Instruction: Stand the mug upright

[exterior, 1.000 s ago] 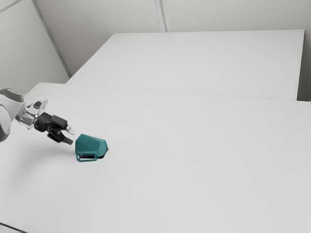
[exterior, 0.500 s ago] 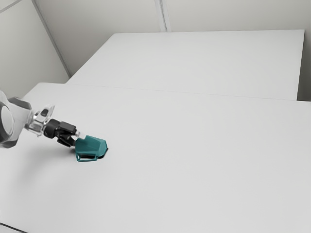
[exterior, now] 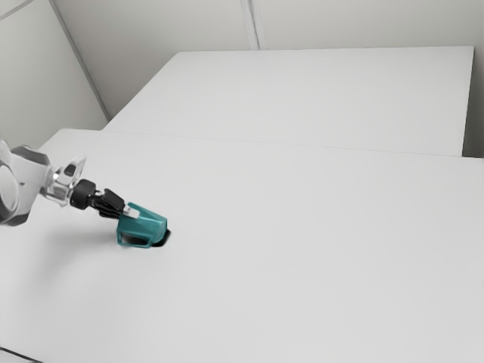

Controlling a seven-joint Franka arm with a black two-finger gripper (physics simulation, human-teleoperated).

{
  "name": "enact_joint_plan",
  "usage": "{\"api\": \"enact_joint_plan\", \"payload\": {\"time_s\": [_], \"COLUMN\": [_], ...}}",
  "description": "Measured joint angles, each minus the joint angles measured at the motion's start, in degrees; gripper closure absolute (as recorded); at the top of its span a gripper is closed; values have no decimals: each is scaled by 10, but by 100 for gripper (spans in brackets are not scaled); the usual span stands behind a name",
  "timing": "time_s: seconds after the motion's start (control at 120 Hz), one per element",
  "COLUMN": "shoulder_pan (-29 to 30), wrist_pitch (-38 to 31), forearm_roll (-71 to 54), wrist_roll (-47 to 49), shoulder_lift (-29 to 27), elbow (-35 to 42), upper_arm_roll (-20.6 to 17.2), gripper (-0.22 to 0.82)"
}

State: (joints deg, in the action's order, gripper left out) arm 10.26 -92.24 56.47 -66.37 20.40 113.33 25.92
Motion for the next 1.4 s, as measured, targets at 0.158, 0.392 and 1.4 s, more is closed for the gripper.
{"api": "enact_joint_plan", "payload": {"time_s": [0.158, 0.392, 1.4], "shoulder_pan": [-10, -62, -112], "wrist_pitch": [4, -33, -289], "forearm_roll": [-4, -101, -543], "wrist_roll": [-3, 21, 434], "shoulder_lift": [-36, -100, -118], "elbow": [0, -21, -11], "upper_arm_roll": [1, -10, -237], "gripper": [76, 77, 78]}}
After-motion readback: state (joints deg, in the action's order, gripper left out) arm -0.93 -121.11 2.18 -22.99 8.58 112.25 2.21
